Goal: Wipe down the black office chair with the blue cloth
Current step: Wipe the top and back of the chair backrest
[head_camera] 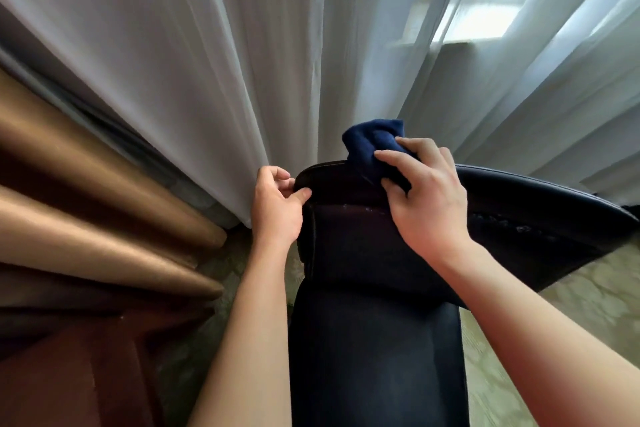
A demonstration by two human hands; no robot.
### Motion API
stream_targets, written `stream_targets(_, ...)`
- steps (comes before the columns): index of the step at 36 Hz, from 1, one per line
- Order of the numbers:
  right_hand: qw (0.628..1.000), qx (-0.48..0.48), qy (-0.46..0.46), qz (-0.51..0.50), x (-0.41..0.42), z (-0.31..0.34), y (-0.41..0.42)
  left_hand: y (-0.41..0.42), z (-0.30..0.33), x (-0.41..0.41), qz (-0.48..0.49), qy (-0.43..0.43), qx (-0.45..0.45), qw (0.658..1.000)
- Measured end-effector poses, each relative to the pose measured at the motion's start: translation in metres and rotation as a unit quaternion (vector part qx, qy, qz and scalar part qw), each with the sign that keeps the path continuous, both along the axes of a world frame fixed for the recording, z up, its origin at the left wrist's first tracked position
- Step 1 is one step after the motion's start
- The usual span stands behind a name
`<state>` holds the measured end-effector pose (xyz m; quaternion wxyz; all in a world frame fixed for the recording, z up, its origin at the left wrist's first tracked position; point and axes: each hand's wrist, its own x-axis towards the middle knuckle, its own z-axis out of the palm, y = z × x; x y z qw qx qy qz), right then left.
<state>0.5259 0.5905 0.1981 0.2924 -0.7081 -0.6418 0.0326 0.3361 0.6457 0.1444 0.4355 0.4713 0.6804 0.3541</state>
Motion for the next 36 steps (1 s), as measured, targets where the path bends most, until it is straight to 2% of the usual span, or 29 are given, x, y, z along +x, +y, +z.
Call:
stream_targets(4,0.99,0.02,0.136,0.022,0.012,0.0,-0.007,-0.016,0.019,0.008,-0.012,0.068,0.014,0.998)
stream_targets(6,0.977,0.016,0.21,0.037,0.02,0.006,-0.012,-0.03,0.031,0.015,-0.033,0.124,0.073,0.989)
stream_targets(9,0.954,-0.015,0.294,0.054,0.03,0.02,-0.021,-0.049,0.05,0.035,-0.119,0.197,0.223,0.947)
stream_targets(13,0.914,-0.08,0.386,0.096,0.049,0.034,-0.033,-0.064,0.07,0.063,-0.245,0.286,0.324,0.868)
stream_targets(17,0.869,-0.134,0.461,0.119,0.076,0.039,-0.056,-0.077,0.079,0.088,-0.27,0.282,0.343,0.854)
stream_targets(21,0.849,-0.183,0.484,0.109,0.097,0.035,-0.085,-0.095,0.078,0.109,-0.284,0.28,0.339,0.852)
stream_targets(23,0.848,-0.196,0.485,0.082,0.107,0.031,-0.1,-0.108,0.076,0.119,-0.276,0.274,0.315,0.866)
stream_targets(28,0.924,-0.194,0.318,0.085,0.136,0.027,-0.141,-0.144,0.073,0.146,-0.211,0.292,0.216,0.907)
stream_targets(32,0.939,-0.198,0.254,0.12,0.154,0.02,-0.167,-0.162,0.075,0.166,-0.17,0.285,0.126,0.935)
stream_targets(36,0.954,-0.158,0.244,0.072,0.163,0.008,-0.185,-0.18,0.075,0.187,-0.155,0.254,0.065,0.953)
